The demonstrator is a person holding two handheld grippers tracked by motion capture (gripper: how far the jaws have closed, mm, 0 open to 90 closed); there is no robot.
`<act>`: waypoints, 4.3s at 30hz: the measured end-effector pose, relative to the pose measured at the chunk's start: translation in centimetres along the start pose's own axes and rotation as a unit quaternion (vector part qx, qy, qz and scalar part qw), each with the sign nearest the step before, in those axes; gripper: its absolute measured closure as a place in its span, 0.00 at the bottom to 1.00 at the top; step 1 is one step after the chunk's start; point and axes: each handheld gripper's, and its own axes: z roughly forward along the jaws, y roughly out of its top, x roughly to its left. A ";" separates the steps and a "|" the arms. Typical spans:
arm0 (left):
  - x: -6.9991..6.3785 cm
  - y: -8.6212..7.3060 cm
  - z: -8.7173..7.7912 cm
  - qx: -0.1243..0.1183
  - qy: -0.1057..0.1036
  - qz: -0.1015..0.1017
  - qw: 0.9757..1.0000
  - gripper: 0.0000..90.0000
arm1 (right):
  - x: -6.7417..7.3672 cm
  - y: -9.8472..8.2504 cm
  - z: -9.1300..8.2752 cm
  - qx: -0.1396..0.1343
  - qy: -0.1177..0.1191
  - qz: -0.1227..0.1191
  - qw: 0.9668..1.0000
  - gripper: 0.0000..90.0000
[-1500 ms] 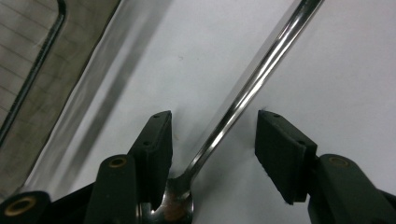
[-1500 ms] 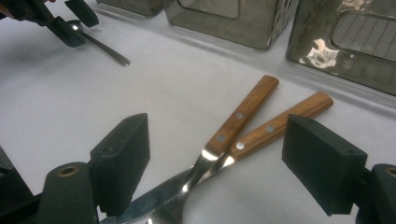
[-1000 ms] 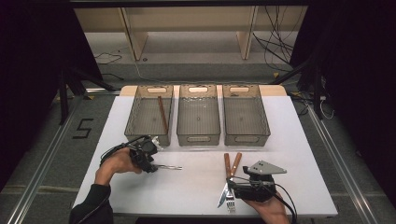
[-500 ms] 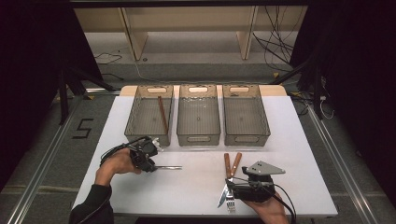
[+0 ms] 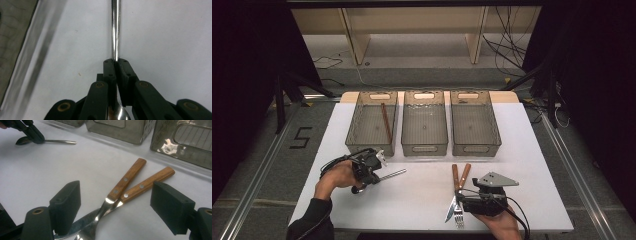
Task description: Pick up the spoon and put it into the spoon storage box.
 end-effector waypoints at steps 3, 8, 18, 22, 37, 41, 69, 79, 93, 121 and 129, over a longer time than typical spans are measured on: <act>-0.1 0.0 0.0 -0.001 0.001 -0.003 1.000 0.95 | 0.0 0.0 0.1 0.000 0.000 -0.001 1.000 0.28; -0.1 0.1 0.0 0.000 0.005 -0.006 1.000 0.95 | 0.1 0.0 0.0 -0.001 0.000 0.000 1.000 0.28; 0.0 -0.1 -0.3 -0.011 -0.001 -0.029 1.000 0.95 | 0.0 0.0 0.0 -0.002 0.000 0.000 1.000 0.28; 0.1 -0.1 -0.6 -0.011 0.003 -0.037 0.999 0.95 | 0.0 0.0 0.0 -0.001 0.000 0.001 1.000 0.28; -0.7 1.1 -3.7 -0.088 -0.008 -0.066 0.994 0.95 | -0.1 0.1 -0.2 -0.008 0.000 0.001 1.000 0.28; -0.7 2.0 -4.8 -0.122 -0.009 -0.082 0.989 0.95 | -0.1 0.1 -0.3 -0.013 0.002 0.003 1.000 0.28; 5.4 13.1 -8.5 -0.189 0.001 -0.168 0.967 0.95 | -0.1 0.1 -0.5 -0.021 0.009 0.004 1.000 0.27; 7.5 16.1 -7.9 -0.211 0.030 -0.201 0.956 0.95 | -0.2 0.1 -0.7 -0.024 0.010 0.006 1.000 0.27; 8.8 17.2 -6.0 -0.220 0.035 -0.230 0.947 0.95 | -0.2 0.0 -0.7 -0.024 0.012 0.006 1.000 0.27; 9.1 16.9 -2.4 -0.210 0.019 -0.273 0.939 0.94 | -0.2 0.0 -0.7 -0.022 0.014 0.005 1.000 0.27; 9.2 16.8 -2.2 -0.208 0.018 -0.278 0.938 0.93 | -0.2 0.0 -0.7 -0.021 0.014 0.005 1.000 0.27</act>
